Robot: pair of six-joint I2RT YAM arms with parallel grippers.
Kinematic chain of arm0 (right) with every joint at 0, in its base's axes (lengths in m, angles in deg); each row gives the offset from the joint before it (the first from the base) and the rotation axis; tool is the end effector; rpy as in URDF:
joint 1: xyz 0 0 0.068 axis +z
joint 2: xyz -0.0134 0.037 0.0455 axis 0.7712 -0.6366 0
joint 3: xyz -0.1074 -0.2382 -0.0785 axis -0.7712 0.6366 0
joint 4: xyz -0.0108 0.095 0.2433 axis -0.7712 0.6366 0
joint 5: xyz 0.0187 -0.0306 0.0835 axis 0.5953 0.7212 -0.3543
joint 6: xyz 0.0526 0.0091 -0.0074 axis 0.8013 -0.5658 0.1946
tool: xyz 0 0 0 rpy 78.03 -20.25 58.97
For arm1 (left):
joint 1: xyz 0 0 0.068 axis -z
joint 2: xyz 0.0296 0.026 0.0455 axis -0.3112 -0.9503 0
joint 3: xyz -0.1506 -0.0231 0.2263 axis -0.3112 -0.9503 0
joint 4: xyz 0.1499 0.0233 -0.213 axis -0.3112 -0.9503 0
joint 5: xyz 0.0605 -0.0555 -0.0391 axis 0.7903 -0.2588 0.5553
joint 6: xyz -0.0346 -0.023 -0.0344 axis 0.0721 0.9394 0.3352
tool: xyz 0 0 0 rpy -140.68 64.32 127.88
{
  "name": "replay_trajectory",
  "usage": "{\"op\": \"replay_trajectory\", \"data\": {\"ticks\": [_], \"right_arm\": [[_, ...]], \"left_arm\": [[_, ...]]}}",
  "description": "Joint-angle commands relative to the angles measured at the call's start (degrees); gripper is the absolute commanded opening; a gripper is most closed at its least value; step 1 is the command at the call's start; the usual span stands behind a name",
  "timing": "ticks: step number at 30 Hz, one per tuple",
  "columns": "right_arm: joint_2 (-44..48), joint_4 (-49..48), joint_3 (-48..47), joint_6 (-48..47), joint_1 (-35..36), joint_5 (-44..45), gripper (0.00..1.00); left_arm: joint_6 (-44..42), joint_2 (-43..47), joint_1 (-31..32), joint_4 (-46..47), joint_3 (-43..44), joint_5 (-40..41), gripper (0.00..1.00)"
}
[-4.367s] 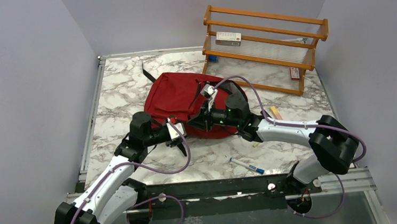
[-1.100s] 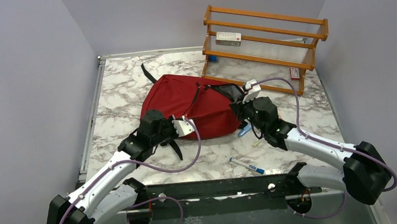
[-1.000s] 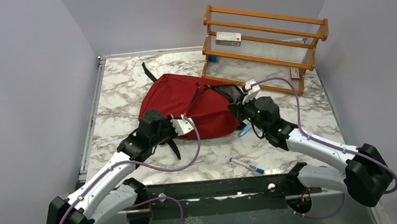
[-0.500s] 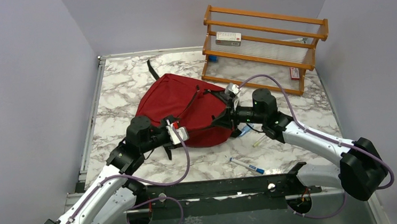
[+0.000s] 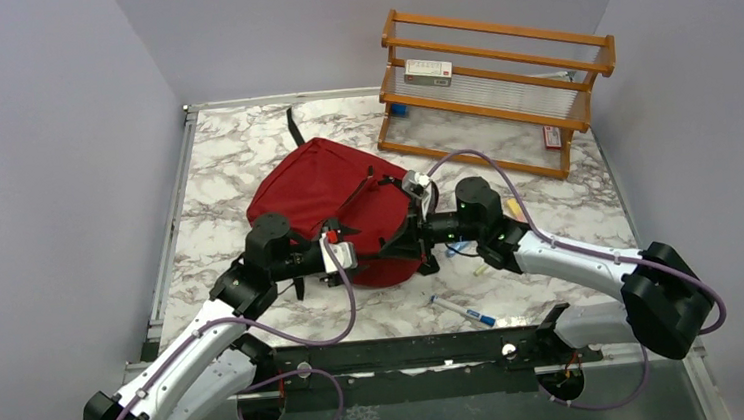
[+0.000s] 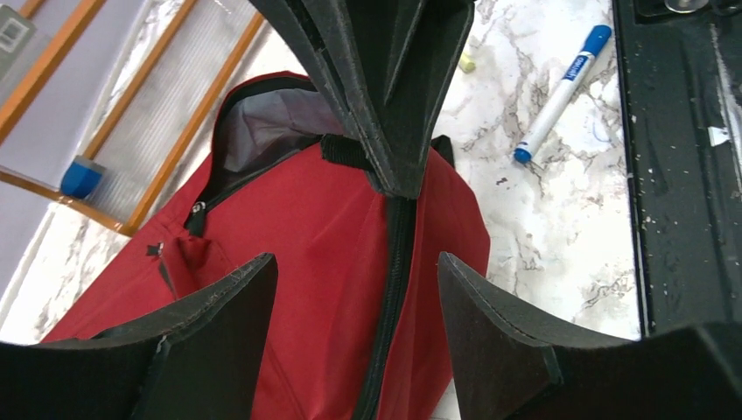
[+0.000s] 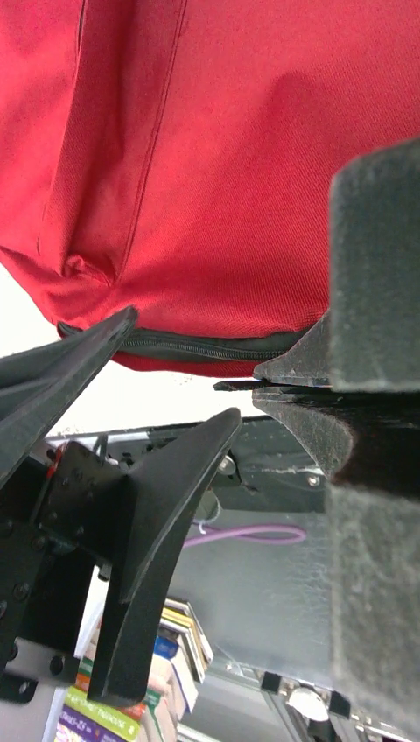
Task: Pack the student bag
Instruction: Zip the student bag at the center of the board.
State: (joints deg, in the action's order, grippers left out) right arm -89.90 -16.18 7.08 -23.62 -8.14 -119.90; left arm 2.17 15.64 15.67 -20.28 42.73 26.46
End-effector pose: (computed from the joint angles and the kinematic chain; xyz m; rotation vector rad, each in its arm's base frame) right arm 0.1857 0.2013 0.2499 -0.9548 1.6937 1.3774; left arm 0.1341 -0.1173 0.2665 1.4034 1.2216 -0.6400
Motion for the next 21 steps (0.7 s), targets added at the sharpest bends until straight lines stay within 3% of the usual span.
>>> {"op": "replay_trajectory", "data": {"ticks": [1,8,17,21], "right_arm": [[0.1,-5.2,-2.4,2.2,1.8,-0.5,0.01],[1.7,-4.0,-0.7,0.8,1.9,1.3,0.01],[5.4,-2.0,0.9,-1.6,1.9,2.9,0.01],[8.8,1.4,1.8,-2.9,1.9,6.0,0.01]], "left_arm": [[-0.8,-1.2,1.4,2.2,-1.2,-3.5,0.67],[-2.0,-1.1,3.0,-0.1,-2.9,-4.3,0.5],[-2.7,-3.4,4.5,-2.0,-2.7,-0.3,0.12],[-3.0,-4.0,4.7,-2.9,-2.1,0.7,0.0]]}}
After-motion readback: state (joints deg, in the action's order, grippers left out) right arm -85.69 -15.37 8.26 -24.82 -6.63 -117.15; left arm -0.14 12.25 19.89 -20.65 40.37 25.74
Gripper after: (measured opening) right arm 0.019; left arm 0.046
